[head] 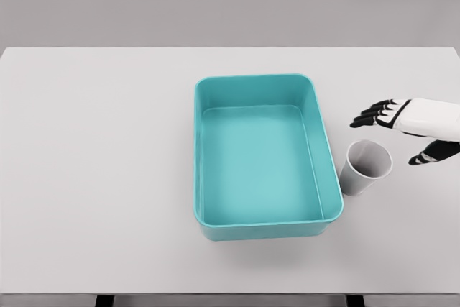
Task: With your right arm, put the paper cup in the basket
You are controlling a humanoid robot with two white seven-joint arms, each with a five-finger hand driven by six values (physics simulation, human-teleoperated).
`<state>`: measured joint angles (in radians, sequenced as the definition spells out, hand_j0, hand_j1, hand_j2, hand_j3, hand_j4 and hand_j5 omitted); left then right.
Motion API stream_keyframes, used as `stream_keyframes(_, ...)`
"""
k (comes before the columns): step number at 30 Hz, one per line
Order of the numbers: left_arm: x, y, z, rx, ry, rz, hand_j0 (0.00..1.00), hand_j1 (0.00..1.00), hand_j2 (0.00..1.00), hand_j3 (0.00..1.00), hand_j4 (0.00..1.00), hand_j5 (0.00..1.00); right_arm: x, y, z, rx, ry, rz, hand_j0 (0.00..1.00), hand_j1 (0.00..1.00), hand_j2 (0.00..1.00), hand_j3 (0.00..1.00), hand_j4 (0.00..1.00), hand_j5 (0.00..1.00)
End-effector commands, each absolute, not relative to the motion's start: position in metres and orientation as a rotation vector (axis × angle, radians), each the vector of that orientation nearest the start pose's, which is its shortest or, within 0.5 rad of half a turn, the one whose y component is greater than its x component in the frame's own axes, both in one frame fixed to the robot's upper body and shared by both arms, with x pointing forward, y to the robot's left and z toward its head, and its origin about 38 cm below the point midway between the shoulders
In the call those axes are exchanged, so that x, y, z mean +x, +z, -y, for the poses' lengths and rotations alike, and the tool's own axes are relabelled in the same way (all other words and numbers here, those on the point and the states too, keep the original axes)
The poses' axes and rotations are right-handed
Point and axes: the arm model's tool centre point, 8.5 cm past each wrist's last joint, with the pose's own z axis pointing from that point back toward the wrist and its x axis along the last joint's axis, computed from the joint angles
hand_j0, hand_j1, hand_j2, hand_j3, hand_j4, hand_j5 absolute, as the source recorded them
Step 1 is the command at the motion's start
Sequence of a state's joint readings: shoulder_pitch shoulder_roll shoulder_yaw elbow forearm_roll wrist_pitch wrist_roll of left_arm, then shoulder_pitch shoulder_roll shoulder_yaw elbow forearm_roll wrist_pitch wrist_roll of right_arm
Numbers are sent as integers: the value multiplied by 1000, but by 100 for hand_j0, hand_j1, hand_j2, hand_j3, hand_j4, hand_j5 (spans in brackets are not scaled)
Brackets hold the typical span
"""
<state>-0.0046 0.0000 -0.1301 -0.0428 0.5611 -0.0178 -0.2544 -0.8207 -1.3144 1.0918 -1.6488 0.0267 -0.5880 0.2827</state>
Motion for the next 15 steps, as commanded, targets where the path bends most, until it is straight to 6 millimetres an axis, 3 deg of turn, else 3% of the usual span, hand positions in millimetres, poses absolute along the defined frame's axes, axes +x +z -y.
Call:
stream_keyframes(1, 27, -261, -251, -177, 415, 134, 100, 100, 100, 100, 100, 100, 361, 248, 378, -255, 1990, 1352, 100, 100, 100, 100, 100, 100)
stream_keyframes(7, 27, -261, -251, -177, 415, 134, 100, 100, 100, 100, 100, 100, 356, 238, 378, -182, 1896, 1379, 100, 100, 100, 100, 100, 100)
stream_keyframes(11, 27, -261, -251, -177, 415, 134, 100, 100, 100, 100, 100, 100, 352, 251, 391, -162, 1786, 1415, 100, 100, 100, 100, 100, 100)
stream_keyframes(13, 28, -261, -251, -176, 416, 136, 100, 100, 100, 100, 100, 100, 345, 237, 382, -80, 1764, 1418, 100, 100, 100, 100, 100, 100)
stream_keyframes(15, 27, -261, -251, -176, 415, 136, 100, 100, 100, 100, 100, 100, 345, 236, 380, -83, 1747, 1437, 100, 100, 100, 100, 100, 100)
